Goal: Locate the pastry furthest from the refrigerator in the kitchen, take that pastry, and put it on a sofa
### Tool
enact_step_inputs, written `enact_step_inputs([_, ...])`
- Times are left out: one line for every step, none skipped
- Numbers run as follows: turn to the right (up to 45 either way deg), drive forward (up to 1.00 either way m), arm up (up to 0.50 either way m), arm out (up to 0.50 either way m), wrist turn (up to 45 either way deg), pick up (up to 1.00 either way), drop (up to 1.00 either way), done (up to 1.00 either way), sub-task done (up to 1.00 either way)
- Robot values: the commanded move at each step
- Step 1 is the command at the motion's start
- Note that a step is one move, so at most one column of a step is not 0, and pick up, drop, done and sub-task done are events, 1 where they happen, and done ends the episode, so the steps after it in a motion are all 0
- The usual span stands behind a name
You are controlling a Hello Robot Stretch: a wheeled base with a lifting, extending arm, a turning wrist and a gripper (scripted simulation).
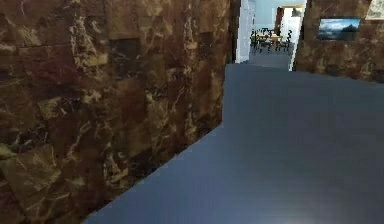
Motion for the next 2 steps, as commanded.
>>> enact_step_inputs([21.0,0.0,0.0,0.0,0.0,0.0,0.0,0.0,0.0])
enact_step_inputs([0.0,1.0,0.0,0.0,0.0,0.0,0.0,0.0,0.0])
